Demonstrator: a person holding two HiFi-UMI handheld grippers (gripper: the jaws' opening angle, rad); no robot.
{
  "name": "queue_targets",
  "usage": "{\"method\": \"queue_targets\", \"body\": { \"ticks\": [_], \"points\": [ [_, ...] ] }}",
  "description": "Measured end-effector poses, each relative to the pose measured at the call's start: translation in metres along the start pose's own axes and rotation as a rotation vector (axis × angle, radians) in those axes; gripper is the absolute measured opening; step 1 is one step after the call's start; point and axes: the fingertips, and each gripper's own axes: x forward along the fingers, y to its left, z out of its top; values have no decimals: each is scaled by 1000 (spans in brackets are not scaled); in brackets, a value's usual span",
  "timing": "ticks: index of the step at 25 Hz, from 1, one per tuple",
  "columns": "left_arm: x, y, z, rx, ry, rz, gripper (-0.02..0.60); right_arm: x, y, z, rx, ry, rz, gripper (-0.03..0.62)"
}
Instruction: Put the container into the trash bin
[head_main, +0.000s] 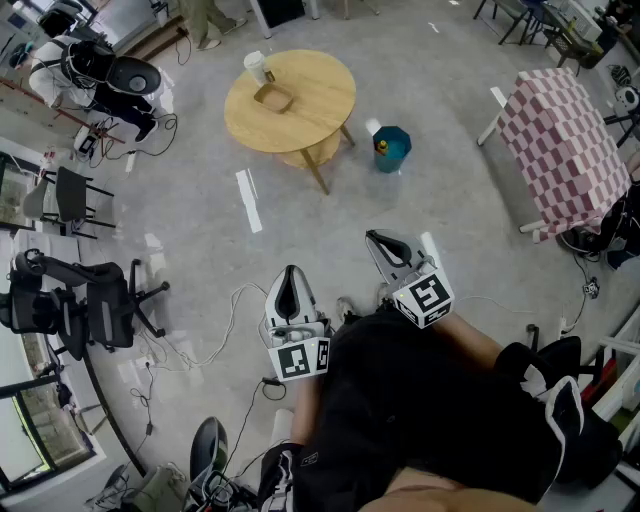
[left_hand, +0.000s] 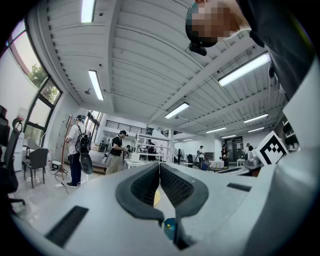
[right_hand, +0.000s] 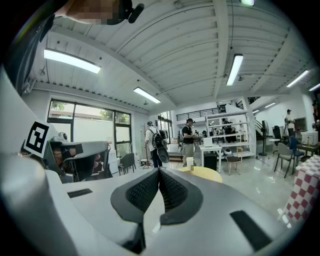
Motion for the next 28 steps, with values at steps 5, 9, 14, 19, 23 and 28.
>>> {"method": "queue_targets", "body": {
  "ticks": [5,9,14,19,23,28],
  "points": [
    [3,0,-2,8,0,0,12,-1,-4,1,1,-6,-2,26],
    [6,-5,-2,7,-1,-2,12,-3,-8,0,1,-5,4,26],
    [9,-17,-6,13,13,2,12,-11,-16,1,9,-16,11,26],
    [15,-34,-6,8,11,5,12,-21,-31,2,20,-37,12,26],
    [22,-52,-7,20,11,4,12,-30,-47,-2,35,-37,22,26],
    [29,-69,-29,32,20,12,12,-34,-63,-26,28,-30,48,26]
  ]
}}
